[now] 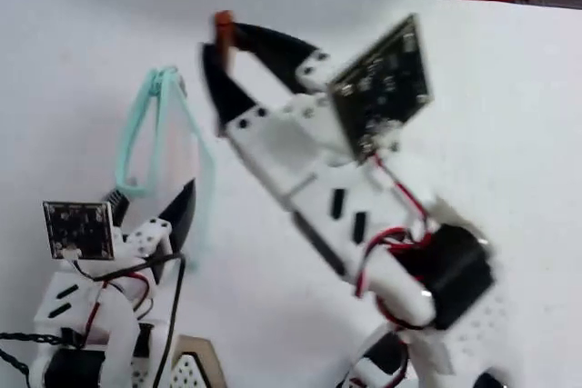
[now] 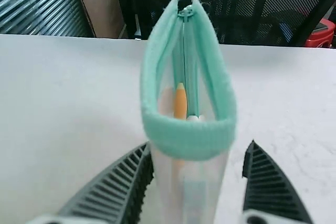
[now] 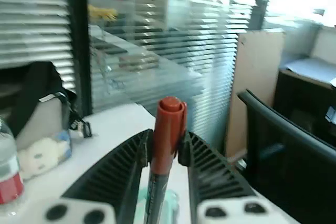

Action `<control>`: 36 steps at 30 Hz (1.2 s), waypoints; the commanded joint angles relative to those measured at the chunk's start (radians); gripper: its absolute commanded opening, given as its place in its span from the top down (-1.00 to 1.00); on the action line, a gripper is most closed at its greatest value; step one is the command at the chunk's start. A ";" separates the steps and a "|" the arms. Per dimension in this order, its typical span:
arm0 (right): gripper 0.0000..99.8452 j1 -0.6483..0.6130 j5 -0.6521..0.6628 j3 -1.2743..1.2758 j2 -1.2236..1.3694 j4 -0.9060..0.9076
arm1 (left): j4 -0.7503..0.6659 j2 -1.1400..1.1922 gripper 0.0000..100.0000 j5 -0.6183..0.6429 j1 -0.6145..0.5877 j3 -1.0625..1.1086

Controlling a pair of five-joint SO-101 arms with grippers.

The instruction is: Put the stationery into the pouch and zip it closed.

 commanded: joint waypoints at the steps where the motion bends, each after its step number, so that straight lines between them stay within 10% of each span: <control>1: 0.96 -0.059 0.009 0.068 -0.010 -0.154 | 0.003 0.001 0.45 0.008 0.016 -0.041; 17: 0.96 -0.091 0.003 0.345 0.074 -0.522 | -0.034 0.001 0.45 0.008 0.016 0.009; 36: 0.96 -0.019 0.009 0.494 -0.097 -0.125 | -0.058 0.001 0.45 0.008 0.010 0.035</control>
